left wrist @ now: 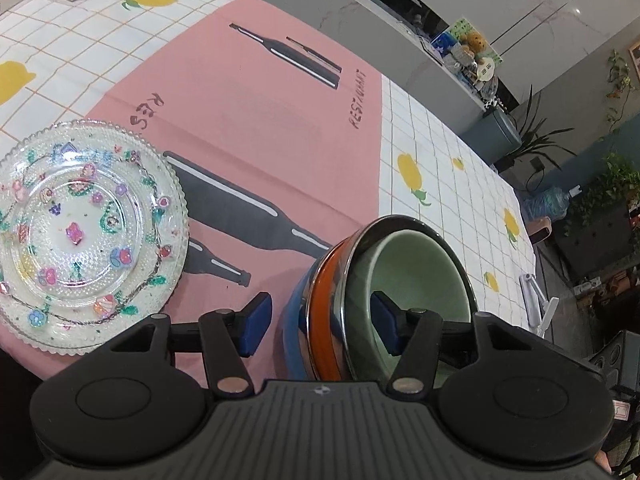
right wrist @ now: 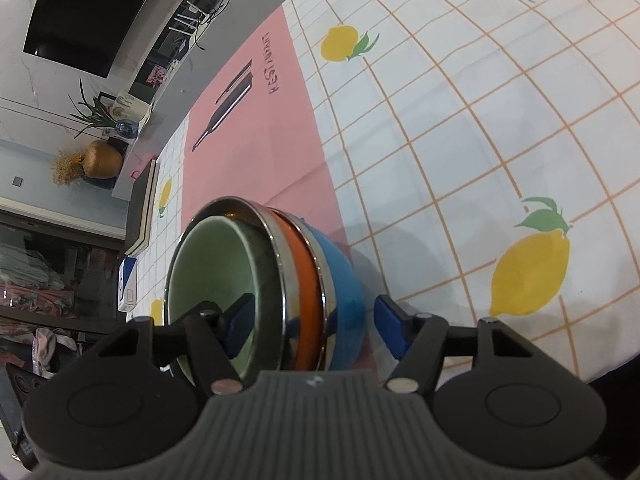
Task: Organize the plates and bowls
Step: 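Carry the nested bowls with the right tool onto the stacked plates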
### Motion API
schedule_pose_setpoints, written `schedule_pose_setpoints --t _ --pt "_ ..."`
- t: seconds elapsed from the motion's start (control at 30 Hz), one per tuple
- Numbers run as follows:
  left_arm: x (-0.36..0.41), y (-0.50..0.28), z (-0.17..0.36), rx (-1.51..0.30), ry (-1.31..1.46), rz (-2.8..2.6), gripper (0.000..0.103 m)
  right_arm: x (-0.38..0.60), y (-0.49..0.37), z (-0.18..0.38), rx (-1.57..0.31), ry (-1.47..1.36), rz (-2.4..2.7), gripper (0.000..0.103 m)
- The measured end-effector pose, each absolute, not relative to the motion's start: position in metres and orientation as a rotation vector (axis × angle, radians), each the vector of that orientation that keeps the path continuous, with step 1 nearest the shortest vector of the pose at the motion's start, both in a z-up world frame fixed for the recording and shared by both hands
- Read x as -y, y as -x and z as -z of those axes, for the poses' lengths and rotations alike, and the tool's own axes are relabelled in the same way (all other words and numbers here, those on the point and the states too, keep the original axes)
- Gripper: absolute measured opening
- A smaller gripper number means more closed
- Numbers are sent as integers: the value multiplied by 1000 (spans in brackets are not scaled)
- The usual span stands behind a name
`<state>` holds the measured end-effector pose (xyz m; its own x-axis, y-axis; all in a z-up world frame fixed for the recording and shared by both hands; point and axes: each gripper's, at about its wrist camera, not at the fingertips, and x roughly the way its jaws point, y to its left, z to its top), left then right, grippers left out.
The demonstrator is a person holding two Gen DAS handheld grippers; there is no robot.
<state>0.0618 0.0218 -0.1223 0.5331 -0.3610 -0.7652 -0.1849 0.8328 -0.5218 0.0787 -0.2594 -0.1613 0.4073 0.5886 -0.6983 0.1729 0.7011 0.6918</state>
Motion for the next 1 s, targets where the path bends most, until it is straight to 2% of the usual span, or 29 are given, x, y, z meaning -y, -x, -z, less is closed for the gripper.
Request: schedule_pose_setpoints --t 0.37,0.6,1.0 --pt "-14 -72 131 -1068 588 121 62 256 -83 168 -1172 -791 -314 59" --pt "-9 -77 134 -1078 588 142 53 257 -84 172 -1177 -806 -321 58" --pt "-2 -83 133 -1094 551 139 51 256 -88 171 -1198 -800 -317 55"
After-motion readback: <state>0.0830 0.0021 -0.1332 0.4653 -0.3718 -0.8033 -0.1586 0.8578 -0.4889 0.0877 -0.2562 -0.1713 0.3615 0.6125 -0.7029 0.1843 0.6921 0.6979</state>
